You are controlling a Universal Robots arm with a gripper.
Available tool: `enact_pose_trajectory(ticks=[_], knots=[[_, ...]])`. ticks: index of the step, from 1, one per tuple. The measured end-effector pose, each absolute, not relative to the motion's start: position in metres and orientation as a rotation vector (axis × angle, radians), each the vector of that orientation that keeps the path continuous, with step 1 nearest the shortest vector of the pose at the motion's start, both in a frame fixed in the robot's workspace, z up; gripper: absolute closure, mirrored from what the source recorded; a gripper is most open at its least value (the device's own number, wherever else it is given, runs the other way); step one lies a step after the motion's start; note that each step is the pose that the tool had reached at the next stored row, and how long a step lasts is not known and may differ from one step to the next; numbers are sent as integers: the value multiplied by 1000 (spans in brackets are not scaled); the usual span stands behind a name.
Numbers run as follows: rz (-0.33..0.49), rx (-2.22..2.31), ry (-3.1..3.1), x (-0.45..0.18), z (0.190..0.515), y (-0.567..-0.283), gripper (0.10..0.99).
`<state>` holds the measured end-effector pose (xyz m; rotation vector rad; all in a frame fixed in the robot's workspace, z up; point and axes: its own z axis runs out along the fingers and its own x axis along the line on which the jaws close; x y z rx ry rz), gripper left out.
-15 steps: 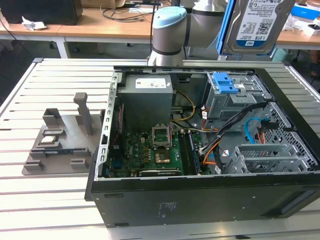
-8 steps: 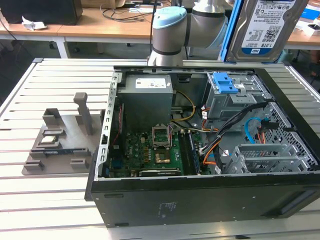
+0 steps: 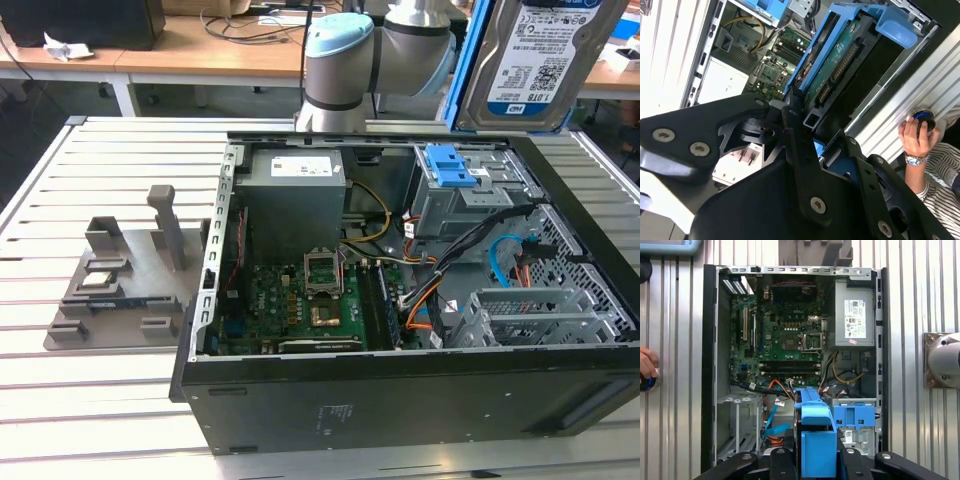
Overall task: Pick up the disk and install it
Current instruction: 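Pick up the disk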
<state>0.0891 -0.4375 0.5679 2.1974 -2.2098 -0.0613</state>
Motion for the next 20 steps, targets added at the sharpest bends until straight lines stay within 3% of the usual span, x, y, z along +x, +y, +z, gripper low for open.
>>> enact_pose_trajectory(ticks=[20], knots=[[-61,2197,-2210,89,567,-457,718]])
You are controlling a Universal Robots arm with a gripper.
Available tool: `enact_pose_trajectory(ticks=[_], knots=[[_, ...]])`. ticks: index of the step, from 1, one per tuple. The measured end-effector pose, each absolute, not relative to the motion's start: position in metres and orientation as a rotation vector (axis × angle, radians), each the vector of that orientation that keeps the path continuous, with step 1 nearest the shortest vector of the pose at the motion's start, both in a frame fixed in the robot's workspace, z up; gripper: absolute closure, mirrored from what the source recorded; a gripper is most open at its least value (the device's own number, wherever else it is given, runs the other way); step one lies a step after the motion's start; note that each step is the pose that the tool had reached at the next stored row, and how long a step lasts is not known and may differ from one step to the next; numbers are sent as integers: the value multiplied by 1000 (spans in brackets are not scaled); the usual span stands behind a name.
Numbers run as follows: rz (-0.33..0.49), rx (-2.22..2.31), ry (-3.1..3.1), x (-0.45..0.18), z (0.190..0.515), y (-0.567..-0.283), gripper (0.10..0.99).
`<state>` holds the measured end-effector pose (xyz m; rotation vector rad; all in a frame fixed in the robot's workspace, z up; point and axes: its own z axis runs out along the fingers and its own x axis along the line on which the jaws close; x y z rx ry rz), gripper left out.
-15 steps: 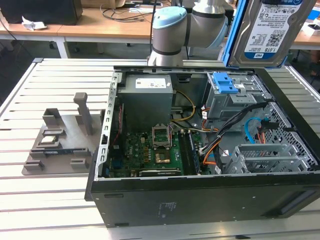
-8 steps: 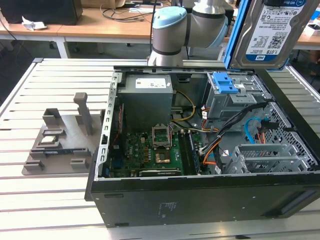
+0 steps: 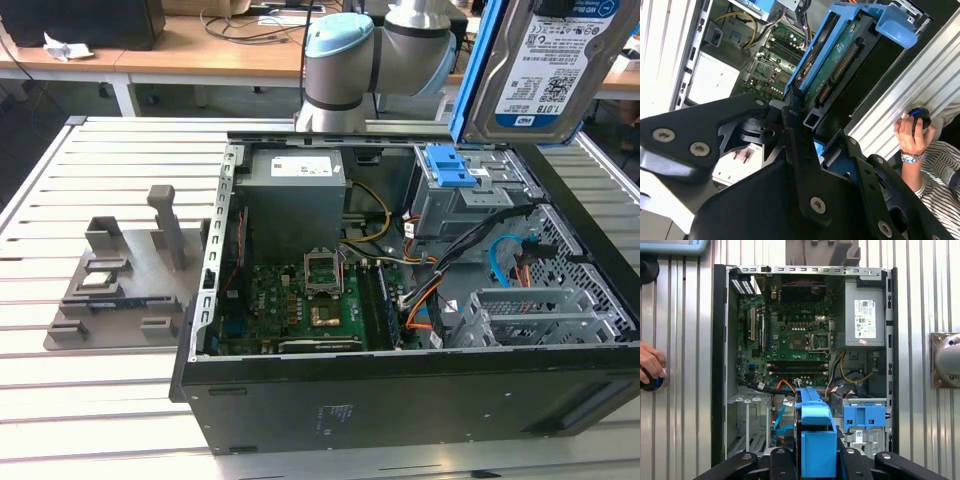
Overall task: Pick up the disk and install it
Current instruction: 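Pick up the disk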
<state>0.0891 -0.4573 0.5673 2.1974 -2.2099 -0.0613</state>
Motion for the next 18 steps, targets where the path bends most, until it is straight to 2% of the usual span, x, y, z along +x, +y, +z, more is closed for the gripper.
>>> enact_pose_trajectory(ticks=[18], knots=[[-61,2197,-2210,89,567,-485,718]])
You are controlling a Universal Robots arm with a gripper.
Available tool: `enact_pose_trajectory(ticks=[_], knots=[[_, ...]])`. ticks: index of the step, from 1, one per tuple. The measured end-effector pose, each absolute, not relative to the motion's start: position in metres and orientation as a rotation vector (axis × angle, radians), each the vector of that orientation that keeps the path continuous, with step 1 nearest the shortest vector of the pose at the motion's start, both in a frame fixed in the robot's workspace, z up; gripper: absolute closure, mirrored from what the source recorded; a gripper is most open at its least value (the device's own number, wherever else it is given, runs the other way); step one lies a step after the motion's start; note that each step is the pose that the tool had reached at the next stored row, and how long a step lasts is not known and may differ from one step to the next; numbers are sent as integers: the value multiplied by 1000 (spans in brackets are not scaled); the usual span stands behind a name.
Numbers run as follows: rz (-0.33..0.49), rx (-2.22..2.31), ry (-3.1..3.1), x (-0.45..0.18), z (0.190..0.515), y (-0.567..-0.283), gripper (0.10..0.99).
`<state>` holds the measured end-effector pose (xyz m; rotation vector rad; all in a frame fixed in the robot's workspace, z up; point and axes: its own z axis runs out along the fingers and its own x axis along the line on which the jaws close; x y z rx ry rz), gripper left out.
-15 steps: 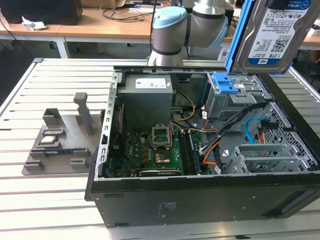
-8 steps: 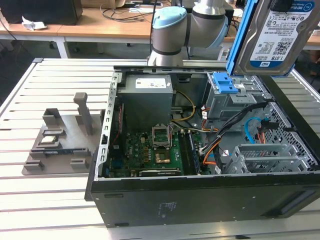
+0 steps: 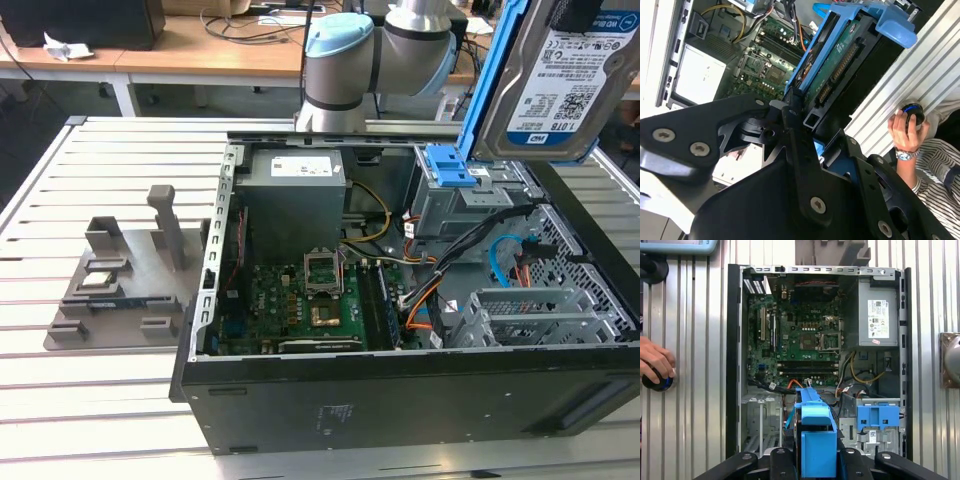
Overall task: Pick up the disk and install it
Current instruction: 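Pick up the disk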
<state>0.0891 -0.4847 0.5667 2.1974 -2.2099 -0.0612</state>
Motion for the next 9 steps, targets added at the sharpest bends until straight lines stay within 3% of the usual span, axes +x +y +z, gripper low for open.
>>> enact_pose_trajectory(ticks=[9], knots=[[-62,2196,-2212,92,564,-510,718]])
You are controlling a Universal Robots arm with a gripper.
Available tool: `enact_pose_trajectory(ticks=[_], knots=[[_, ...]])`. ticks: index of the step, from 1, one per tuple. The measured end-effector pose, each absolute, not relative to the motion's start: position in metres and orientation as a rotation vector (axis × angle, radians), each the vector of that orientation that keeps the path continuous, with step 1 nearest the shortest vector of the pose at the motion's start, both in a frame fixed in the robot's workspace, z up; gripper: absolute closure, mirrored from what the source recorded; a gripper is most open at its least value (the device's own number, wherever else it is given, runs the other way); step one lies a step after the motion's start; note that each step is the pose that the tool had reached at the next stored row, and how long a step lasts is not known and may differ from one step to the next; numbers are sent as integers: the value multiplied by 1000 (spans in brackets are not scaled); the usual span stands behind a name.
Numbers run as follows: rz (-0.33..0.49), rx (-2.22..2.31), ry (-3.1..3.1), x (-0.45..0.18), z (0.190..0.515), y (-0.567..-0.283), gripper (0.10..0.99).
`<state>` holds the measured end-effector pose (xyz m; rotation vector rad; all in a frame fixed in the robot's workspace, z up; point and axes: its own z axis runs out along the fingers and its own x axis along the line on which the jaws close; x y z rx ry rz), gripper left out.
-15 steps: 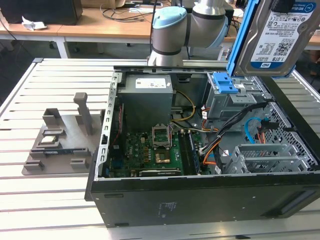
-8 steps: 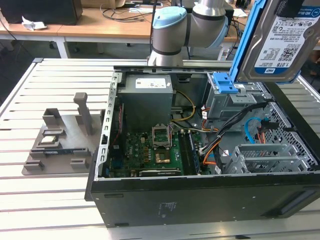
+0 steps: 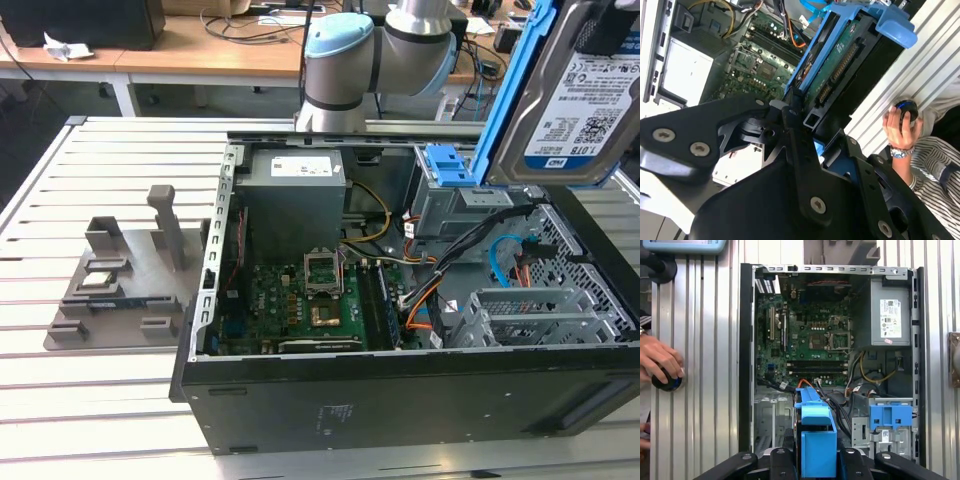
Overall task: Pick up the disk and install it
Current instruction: 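Pick up the disk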
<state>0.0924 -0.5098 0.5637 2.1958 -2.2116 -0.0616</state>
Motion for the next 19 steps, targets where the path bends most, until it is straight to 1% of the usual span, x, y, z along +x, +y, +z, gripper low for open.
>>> enact_pose_trajectory(ticks=[12,19], knots=[[-62,2190,-2216,119,528,-523,718],[-63,2190,-2216,123,516,-526,718]])
